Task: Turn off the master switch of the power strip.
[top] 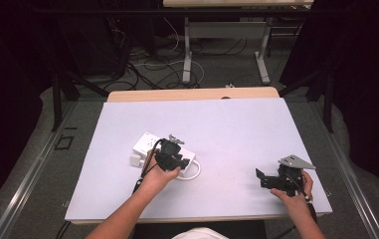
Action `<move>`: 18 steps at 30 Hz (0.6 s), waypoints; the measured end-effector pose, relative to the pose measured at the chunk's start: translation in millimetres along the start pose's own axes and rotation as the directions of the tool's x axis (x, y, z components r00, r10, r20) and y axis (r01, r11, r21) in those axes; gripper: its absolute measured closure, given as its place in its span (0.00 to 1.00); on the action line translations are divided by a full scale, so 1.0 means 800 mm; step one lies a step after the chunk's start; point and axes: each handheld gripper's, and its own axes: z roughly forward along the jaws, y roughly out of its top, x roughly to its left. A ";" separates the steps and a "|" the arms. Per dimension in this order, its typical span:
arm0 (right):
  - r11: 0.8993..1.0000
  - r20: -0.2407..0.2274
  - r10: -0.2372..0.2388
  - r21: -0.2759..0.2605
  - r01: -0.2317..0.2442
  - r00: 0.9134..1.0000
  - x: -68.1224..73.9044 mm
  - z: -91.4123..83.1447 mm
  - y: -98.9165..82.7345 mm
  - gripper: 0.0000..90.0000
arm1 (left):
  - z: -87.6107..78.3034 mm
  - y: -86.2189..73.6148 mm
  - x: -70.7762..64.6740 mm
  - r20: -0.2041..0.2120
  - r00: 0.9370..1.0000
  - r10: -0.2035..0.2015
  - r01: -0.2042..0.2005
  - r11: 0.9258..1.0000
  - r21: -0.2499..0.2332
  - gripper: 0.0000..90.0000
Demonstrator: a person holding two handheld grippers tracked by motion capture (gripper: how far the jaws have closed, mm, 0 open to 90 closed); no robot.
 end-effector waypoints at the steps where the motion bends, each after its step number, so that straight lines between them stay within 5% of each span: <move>1: 1.000 0.000 0.000 0.001 0.000 1.000 0.000 0.000 0.000 0.00 | -0.002 0.001 0.001 0.006 1.000 0.003 -0.003 1.000 0.006 0.67; 18: 1.000 0.007 -0.004 -0.010 0.004 1.000 -0.002 -0.001 0.000 0.00 | -0.001 0.002 0.007 -0.007 0.999 0.033 -0.034 0.997 -0.072 0.42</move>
